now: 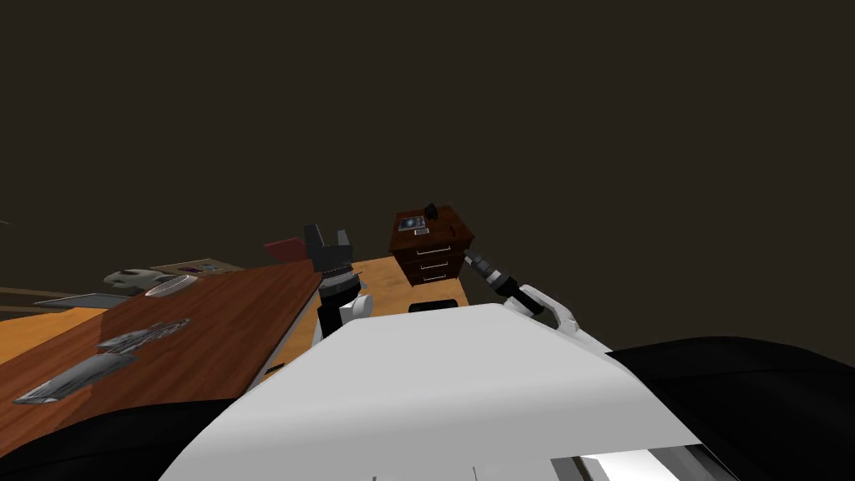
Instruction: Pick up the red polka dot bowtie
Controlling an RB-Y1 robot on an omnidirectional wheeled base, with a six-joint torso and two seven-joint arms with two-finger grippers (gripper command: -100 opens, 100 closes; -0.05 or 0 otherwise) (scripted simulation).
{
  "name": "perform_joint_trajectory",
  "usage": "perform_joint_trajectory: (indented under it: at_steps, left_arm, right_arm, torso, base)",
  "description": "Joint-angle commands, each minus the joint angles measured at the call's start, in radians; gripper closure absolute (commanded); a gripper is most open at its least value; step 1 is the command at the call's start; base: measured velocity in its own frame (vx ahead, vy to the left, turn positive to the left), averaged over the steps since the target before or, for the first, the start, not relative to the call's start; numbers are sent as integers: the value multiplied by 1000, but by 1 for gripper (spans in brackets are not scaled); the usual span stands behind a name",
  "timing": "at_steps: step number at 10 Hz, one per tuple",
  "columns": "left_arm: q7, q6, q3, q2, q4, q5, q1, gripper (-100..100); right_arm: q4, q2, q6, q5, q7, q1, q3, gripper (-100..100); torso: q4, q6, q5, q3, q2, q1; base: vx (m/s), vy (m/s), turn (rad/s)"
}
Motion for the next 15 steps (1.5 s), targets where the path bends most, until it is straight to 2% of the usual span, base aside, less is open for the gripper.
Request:
perform_joint_trajectory:
  at_steps: [1,2,3,4,5,6,7,8,9,10,11,12,13,14,15]
  left_arm:
    - [0,0,0,0,0,0,0,0]
    - [0,0,0,0,0,0,0,0]
    - [0,0,0,0,0,0,0,0]
    - [0,0,0,0,0,0,0,0]
    - [0,0,0,0,0,0,0,0]
    - [0,0,0,0,0,0,0,0]
    - [0,0,0,0,0,0,0,0]
    - [0,0,0,0,0,0,0,0]
    - [0,0,0,0,0,0,0,0]
    - [0,0,0,0,0,0,0,0]
    - [0,0,0,0,0,0,0,0]
    - [0,0,0,0,0,0,0,0]
    - [0,0,0,0,0,0,0,0]
    - [0,0,0,0,0,0,0,0]
    - [0,0,0,0,0,0,0,0]
  right_arm:
    - [15,-35,12,1,2,-3,17,-100]
    - [53,-74,21,-4,-4,-6,40,-100]
    - [53,-92,21,-4,-4,-6,40,-100]
    - [92,-125,30,-9,-10,-10,63,-100]
    - [92,-148,30,-9,-10,-10,63,-100]
    - [132,-184,39,-15,-16,-14,87,-100]
    - [132,-204,39,-15,-16,-14,87,-100]
    - [171,-239,48,-20,-23,-18,112,-100]
    - [172,-260,48,-20,-23,-18,112,-100]
    - [212,-296,57,-26,-30,-23,136,-100]
    - [212,-314,57,-26,-30,-23,136,-100]
    - [253,-346,66,-31,-38,-29,161,-100]
    - [253,-368,66,-31,-38,-29,161,-100]
    - [293,-396,75,-37,-46,-34,186,-100]
    - [293,-420,75,-37,-46,-34,186,-100]
  torso:
    - [0,0,0,0,0,0]
    - [0,0,0,0,0,-1]
    - [0,0,0,0,0,0]
    - [0,1,0,0,0,0]
    - [0,0,0,0,-1,0]
    - [0,1,0,0,-1,0]
    - [0,0,0,0,0,1]
    - [0,1,0,0,0,0]
    - [0,0,0,0,0,0]
    - [0,1,0,0,-1,0]
    - [0,0,0,-1,-1,0]
    - [0,1,0,-1,-1,0]
    - [0,0,0,-1,-1,1]
    - [0,1,0,-1,-1,0]
    - [0,0,0,-1,-1,0]
  base:
    - [-14,47,83]
    - [-19,65,180]
    - [-13,53,80]
    - [-8,55,129]
    - [-4,51,107]
    - [-10,78,177]
    - [-11,57,83]
    - [-16,60,164]
    - [-3,53,87]
    - [4,71,202]
    - [8,54,77]
    - [9,70,153]
    - [10,52,85]
    - [4,62,176]
    - [7,51,92]
